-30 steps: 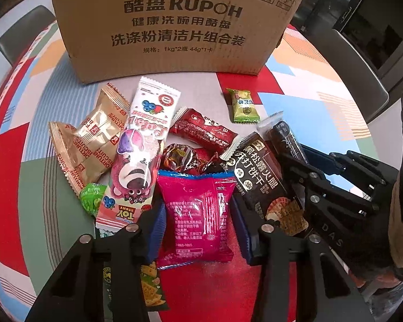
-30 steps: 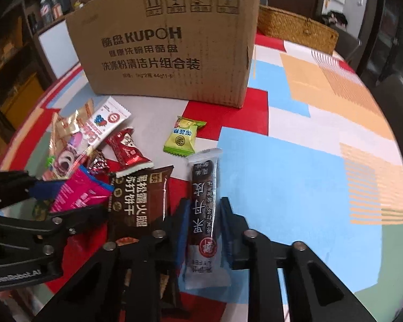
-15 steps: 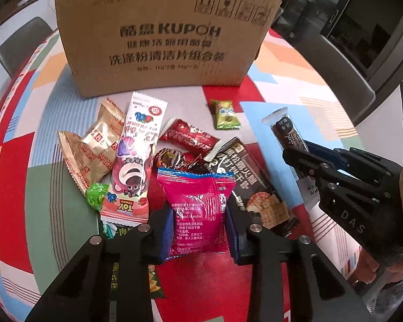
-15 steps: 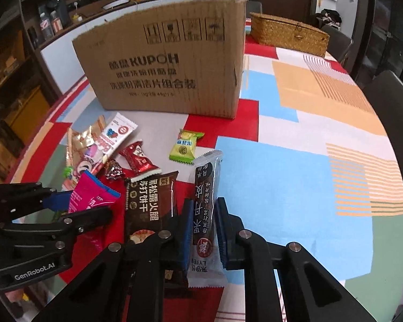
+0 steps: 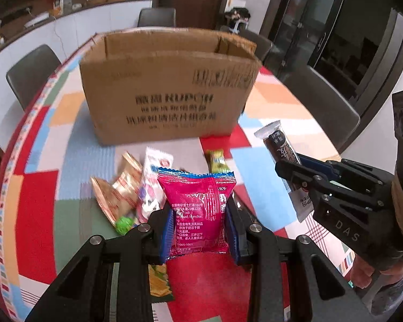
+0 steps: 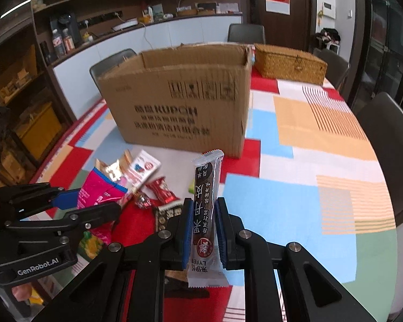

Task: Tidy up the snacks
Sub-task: 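Lift the pink bag into the box with the left gripper while the right drops the stick snack in, then move both open grippers back to the remaining snacks, then grasp the second green lollipop with the left gripper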

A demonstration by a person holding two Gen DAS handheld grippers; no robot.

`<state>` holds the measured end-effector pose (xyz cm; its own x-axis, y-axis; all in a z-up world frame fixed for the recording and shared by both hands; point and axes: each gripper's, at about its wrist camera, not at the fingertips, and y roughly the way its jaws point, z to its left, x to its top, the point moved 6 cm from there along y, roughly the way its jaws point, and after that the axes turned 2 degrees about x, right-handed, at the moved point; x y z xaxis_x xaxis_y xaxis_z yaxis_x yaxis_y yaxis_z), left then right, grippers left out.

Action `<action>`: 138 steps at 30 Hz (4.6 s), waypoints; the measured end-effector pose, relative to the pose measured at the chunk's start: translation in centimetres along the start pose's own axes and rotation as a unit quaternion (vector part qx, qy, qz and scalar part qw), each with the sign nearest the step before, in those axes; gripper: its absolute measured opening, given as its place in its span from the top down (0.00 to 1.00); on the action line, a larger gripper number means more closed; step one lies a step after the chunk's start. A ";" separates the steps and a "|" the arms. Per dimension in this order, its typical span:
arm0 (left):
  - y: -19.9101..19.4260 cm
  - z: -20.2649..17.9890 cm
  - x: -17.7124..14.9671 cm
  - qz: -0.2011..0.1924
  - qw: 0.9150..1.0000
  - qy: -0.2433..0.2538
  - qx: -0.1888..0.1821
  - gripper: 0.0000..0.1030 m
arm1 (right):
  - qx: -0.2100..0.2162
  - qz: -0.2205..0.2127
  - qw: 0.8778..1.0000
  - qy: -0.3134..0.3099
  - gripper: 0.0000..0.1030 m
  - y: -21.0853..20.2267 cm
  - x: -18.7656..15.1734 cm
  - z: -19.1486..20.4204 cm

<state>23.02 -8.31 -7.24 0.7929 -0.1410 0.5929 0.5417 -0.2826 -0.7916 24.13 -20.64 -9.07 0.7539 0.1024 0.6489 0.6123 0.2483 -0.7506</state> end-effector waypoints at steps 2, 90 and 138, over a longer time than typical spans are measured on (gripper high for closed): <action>-0.8 0.3 0.6 -0.013 1.000 0.001 0.003 0.68 | 0.003 -0.009 1.000 -0.003 0.83 -0.5 0.7 0.4; -7.4 6.9 6.6 -0.112 0.990 0.032 0.083 0.46 | 0.044 -0.082 0.993 -0.075 0.60 -1.2 10.5 7.3; 5.7 9.3 -4.0 0.083 0.995 -0.052 -0.005 0.75 | 0.066 0.112 0.983 -0.130 0.60 9.7 -0.6 8.3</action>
<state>25.51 -0.53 -15.51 0.8959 -0.0886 0.4353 0.3983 -0.2735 -0.8755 27.63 -10.32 -15.73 0.7693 0.4066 0.4929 0.3891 0.3137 -0.8661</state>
